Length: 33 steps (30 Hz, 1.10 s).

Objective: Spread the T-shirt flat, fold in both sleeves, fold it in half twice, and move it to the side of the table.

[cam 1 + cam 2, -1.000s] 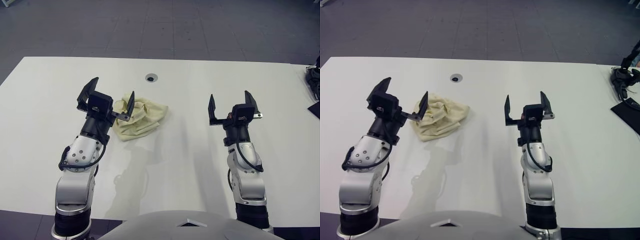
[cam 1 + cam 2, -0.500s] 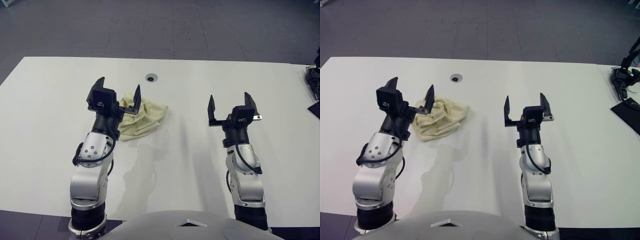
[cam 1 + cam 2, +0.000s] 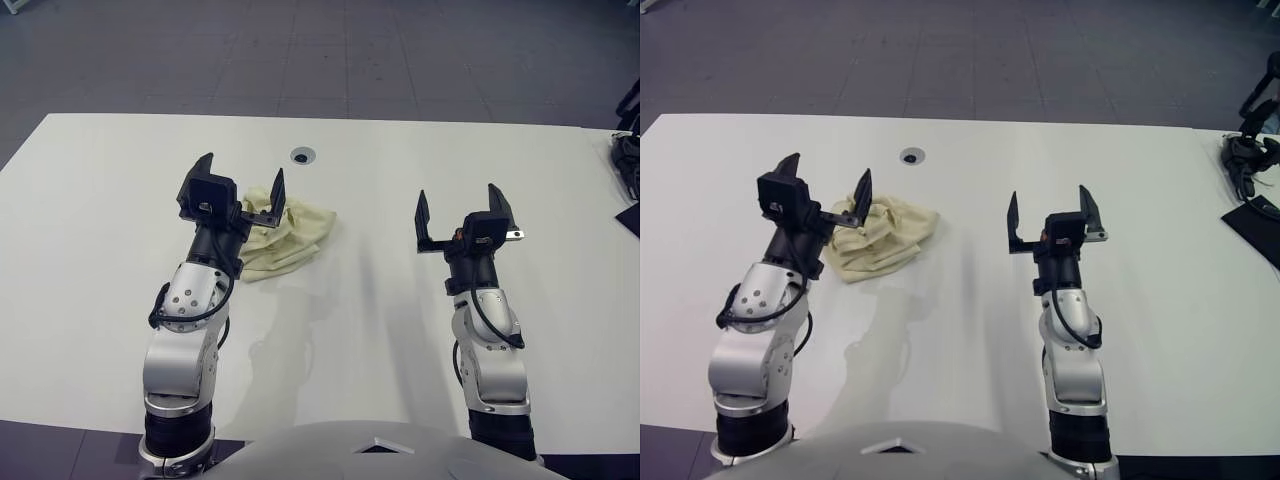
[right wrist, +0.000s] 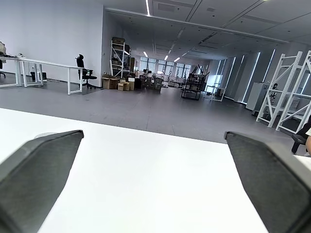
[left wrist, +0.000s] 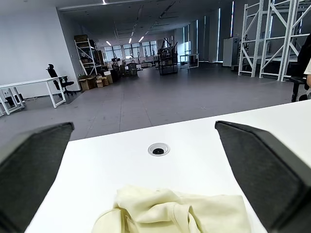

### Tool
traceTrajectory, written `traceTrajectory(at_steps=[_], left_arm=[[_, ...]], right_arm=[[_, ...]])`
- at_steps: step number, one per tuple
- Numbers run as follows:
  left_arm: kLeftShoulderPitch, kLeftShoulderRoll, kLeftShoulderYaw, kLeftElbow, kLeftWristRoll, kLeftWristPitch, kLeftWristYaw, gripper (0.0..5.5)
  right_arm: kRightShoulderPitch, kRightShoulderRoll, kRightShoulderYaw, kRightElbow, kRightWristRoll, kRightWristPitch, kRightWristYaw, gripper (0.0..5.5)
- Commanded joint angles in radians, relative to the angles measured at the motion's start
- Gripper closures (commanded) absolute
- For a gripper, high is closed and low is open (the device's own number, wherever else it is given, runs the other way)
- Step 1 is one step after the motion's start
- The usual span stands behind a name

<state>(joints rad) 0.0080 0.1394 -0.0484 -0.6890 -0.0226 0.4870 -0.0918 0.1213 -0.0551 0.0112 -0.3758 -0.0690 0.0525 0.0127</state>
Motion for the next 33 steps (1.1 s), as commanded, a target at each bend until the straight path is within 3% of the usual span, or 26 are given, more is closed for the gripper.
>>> traceTrajectory(at_steps=[1,11,16,20,25,29,33], left_arm=[[0.008,0.02,-0.006,-0.01,0.021,-0.004,-0.005,0.1],[0.016,0.034,-0.019,-0.007,0.037,-0.012,-0.021,0.1],[0.064,0.23,-0.097,0.083,0.189,-0.009,-0.106,0.1],[0.031,0.309,-0.057,0.115,0.261,-0.052,-0.114,0.1],[0.005,0.317,0.037,0.113,0.224,-0.07,-0.128,0.1],[0.037,0.492,-0.096,0.223,0.343,-0.098,-0.285,0.1],[0.002,0.554,-0.178,0.276,0.414,-0.142,-0.363,0.1]], right_arm=[[-0.001,-0.005,0.002,0.0,0.002,0.002,0.007,0.11],[0.004,-0.004,-0.004,0.0,-0.001,0.004,0.005,0.11],[0.0,-0.004,-0.002,0.001,-0.003,0.004,0.005,0.11],[0.002,-0.007,-0.009,0.001,-0.002,0.004,0.006,0.11],[0.004,-0.007,-0.008,0.0,-0.004,0.005,0.004,0.11],[0.003,-0.005,-0.009,-0.001,-0.005,0.005,0.001,0.11],[0.006,-0.009,-0.016,-0.003,-0.004,0.005,0.001,0.11]])
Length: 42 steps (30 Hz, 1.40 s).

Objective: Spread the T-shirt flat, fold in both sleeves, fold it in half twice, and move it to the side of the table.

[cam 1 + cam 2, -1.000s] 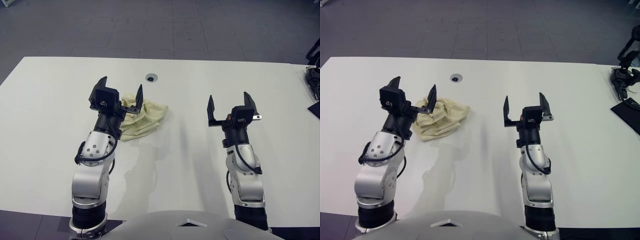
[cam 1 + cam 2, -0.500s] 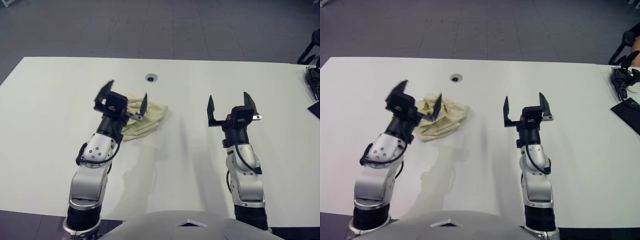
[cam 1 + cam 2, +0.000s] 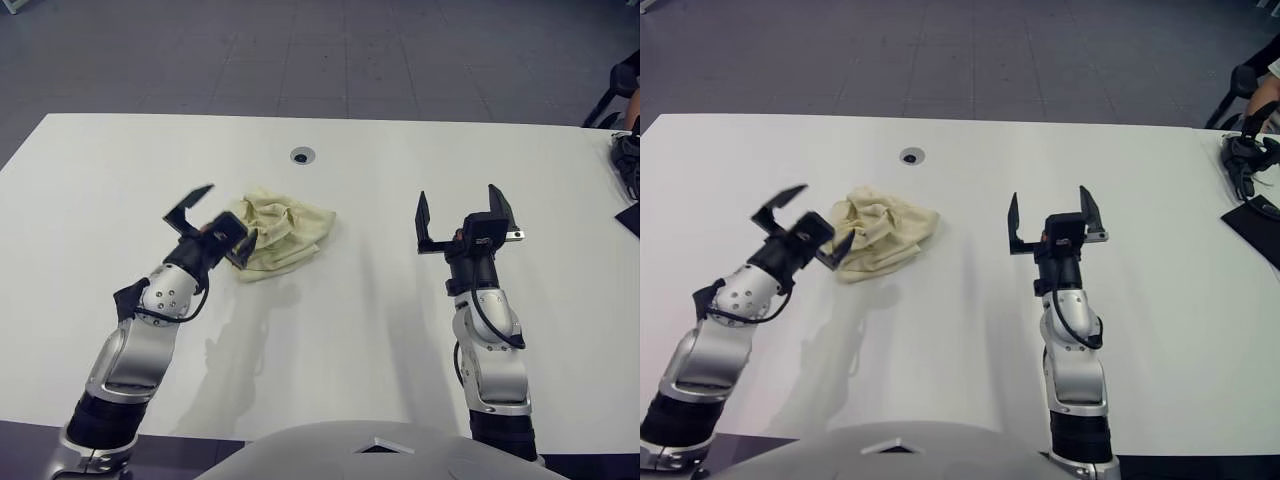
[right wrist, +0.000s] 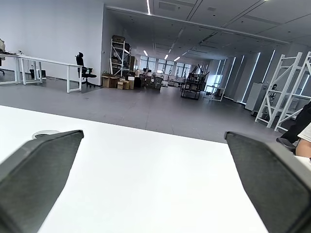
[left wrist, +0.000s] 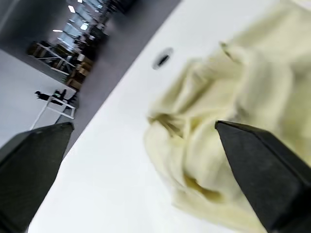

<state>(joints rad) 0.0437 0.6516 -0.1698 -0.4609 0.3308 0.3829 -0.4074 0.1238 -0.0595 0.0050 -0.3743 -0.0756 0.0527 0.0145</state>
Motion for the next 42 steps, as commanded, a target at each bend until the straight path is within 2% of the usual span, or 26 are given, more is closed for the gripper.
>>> traceTrajectory(at_steps=[1,15,17,20,23,28,33,37,39,42], left_arm=[[-0.049,0.038,-0.074,0.072,0.075,-0.048,-0.053,0.1],[-0.029,0.021,-0.216,0.156,0.084,-0.353,-0.145,0.1],[-0.027,-0.009,-0.167,0.13,0.044,-0.349,-0.115,0.1],[-0.025,-0.054,-0.033,0.062,-0.042,-0.337,-0.053,0.1],[-0.018,-0.05,0.065,0.02,-0.093,-0.303,-0.055,0.1],[-0.023,0.028,0.043,0.142,-0.043,-0.307,-0.127,0.1],[-0.171,-0.061,0.14,0.223,-0.081,-0.245,-0.02,0.1],[-0.17,-0.098,0.185,0.202,-0.155,-0.218,-0.016,0.1],[-0.156,-0.058,0.153,0.241,-0.102,-0.226,-0.026,0.1],[-0.182,0.01,0.039,0.343,0.011,-0.299,-0.075,0.1]], right_arm=[[0.006,-0.004,-0.008,-0.006,0.002,0.005,-0.001,0.11],[-0.049,-0.019,-0.019,0.009,0.011,0.016,0.012,0.11],[-0.054,-0.022,-0.02,0.011,0.013,0.016,0.016,0.11],[-0.05,-0.026,-0.025,0.01,0.015,0.016,0.02,0.11],[-0.049,-0.024,-0.02,0.013,0.014,0.014,0.022,0.11],[-0.039,-0.016,-0.02,0.008,0.009,0.012,0.013,0.11],[-0.038,-0.015,-0.019,0.008,0.011,0.016,0.015,0.11],[-0.026,-0.013,-0.008,0.003,0.008,0.015,0.018,0.11],[-0.026,-0.013,-0.008,0.005,0.008,0.015,0.018,0.11],[-0.032,-0.013,-0.01,0.004,0.007,0.019,0.015,0.11]])
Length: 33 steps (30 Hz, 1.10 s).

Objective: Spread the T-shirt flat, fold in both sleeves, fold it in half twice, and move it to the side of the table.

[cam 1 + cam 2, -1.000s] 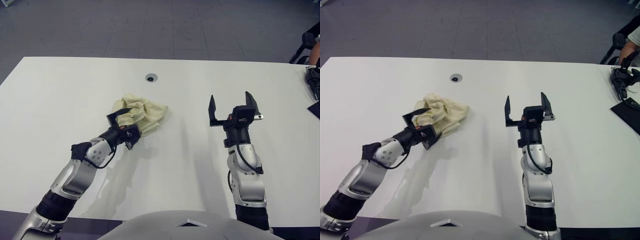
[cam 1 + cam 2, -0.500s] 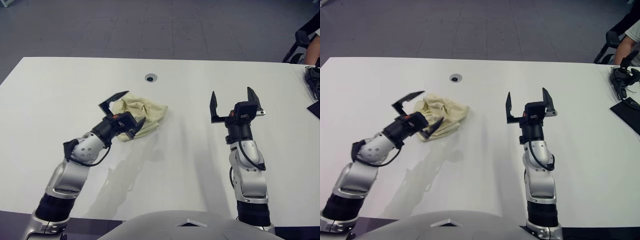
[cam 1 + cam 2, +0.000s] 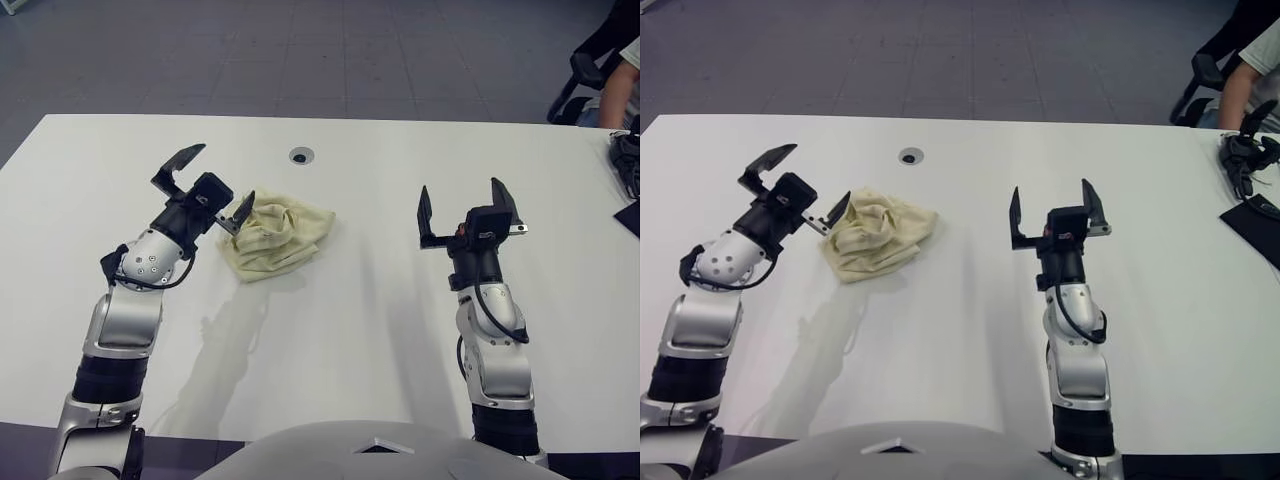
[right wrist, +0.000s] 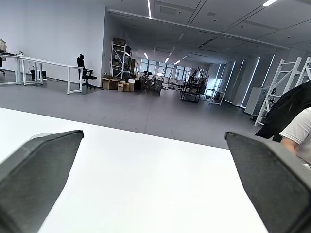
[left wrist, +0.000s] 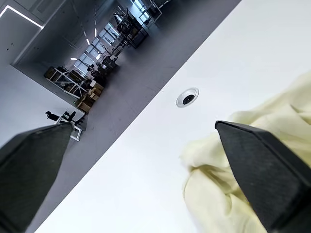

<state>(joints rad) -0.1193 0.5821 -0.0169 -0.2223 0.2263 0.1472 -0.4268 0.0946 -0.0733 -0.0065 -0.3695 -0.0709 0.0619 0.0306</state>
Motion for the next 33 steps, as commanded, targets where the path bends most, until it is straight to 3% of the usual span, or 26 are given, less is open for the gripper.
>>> traceTrajectory(at_steps=[1,6,16,25,33], left_arm=[[-0.038,0.091,-0.148,0.126,0.145,-0.092,-0.071,0.1],[-0.13,0.077,-0.27,0.226,0.244,-0.205,-0.084,0.1],[-0.051,0.097,-0.378,0.223,0.197,-0.462,-0.177,0.1],[-0.061,-0.02,-0.349,0.031,0.054,-0.348,-0.219,0.1],[-0.061,-0.042,-0.386,-0.031,0.064,-0.325,-0.25,0.1]], right_arm=[[-0.005,0.0,0.002,0.0,0.002,0.009,0.0,0.11],[-0.011,-0.004,-0.001,0.007,0.004,0.008,0.004,0.11],[-0.048,-0.015,-0.027,0.004,0.021,0.031,0.009,0.11],[-0.063,-0.057,-0.02,-0.016,0.112,0.025,0.121,0.11],[-0.064,-0.227,0.063,-0.039,0.092,-0.112,0.351,0.11]])
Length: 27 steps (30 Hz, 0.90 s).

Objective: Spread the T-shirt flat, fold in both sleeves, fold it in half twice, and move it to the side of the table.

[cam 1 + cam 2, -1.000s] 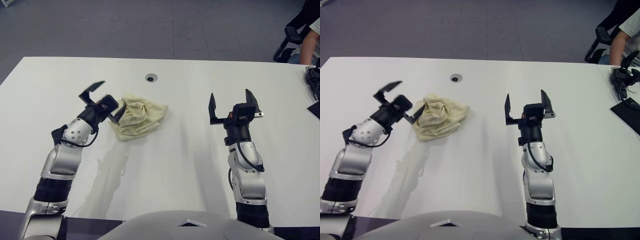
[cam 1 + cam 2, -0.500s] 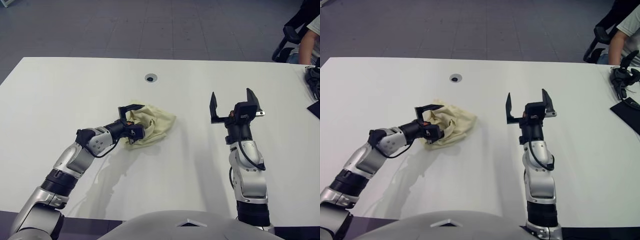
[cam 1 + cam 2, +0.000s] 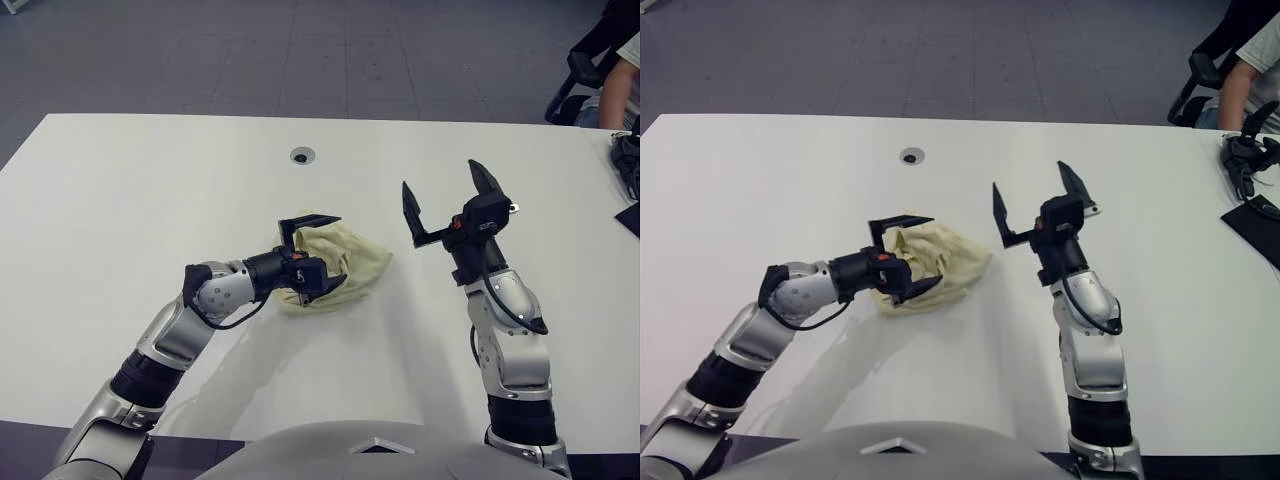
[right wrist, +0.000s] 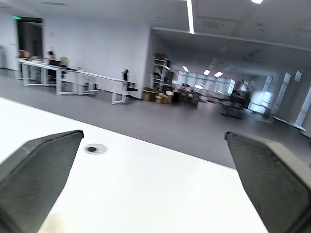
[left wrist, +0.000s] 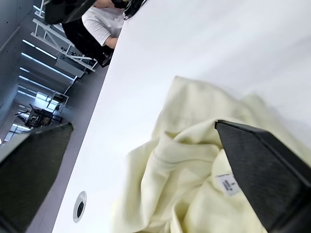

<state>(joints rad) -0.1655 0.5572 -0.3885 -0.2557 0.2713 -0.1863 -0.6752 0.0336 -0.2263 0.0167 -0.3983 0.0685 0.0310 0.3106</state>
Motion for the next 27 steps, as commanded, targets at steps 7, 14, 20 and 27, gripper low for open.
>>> traceTrajectory(at_steps=[7,14,20,27], left_arm=[[-0.028,-0.068,0.139,-0.096,-0.075,0.13,0.067,0.1],[-0.144,-0.098,0.368,-0.291,-0.338,0.505,0.087,0.1],[-0.139,-0.205,0.522,-0.306,-0.378,0.767,0.316,0.1],[-0.072,-0.241,0.552,-0.364,-0.39,0.892,0.416,0.1]], right_arm=[[-0.044,-0.305,0.19,0.127,-0.28,-0.545,0.24,0.11],[-0.162,-0.337,0.214,0.315,-0.341,-0.735,0.22,0.11],[-0.188,-0.384,0.267,0.4,-0.371,-0.826,0.263,0.11],[-0.232,-0.403,0.242,0.493,-0.419,-0.875,0.206,0.11]])
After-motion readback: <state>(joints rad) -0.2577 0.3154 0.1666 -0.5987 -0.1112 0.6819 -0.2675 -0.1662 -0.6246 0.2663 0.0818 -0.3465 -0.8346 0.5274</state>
